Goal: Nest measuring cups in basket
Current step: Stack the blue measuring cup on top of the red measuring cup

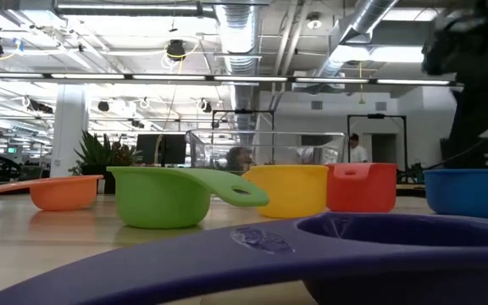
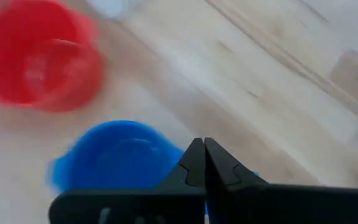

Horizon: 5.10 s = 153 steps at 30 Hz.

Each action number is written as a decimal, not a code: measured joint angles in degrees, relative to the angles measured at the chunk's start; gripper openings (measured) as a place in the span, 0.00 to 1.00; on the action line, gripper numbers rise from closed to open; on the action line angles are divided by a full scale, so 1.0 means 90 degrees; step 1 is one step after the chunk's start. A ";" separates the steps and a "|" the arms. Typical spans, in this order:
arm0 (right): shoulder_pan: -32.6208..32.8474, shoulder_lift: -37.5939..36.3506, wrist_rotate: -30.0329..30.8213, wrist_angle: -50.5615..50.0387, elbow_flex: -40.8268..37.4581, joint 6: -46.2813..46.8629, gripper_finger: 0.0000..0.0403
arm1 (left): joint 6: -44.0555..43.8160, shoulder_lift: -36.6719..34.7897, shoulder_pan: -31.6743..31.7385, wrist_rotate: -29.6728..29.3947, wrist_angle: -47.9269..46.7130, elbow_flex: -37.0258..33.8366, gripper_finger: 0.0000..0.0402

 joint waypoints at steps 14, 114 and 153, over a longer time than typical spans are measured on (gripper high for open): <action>-0.1150 0.1216 -0.0916 0.0847 -0.0071 -0.1374 0.02 | -0.0069 0.0002 0.0030 -0.0005 -0.0002 0.0000 0.00; 0.4678 -0.0043 0.4850 0.0746 0.4006 -0.1695 0.05 | 0.7523 0.3521 0.0846 0.3425 0.7304 -0.0903 0.51; 0.4675 -0.0040 0.4833 0.0595 0.4006 -0.1757 0.05 | 0.5990 0.2993 0.0280 0.1094 0.6428 0.0210 0.00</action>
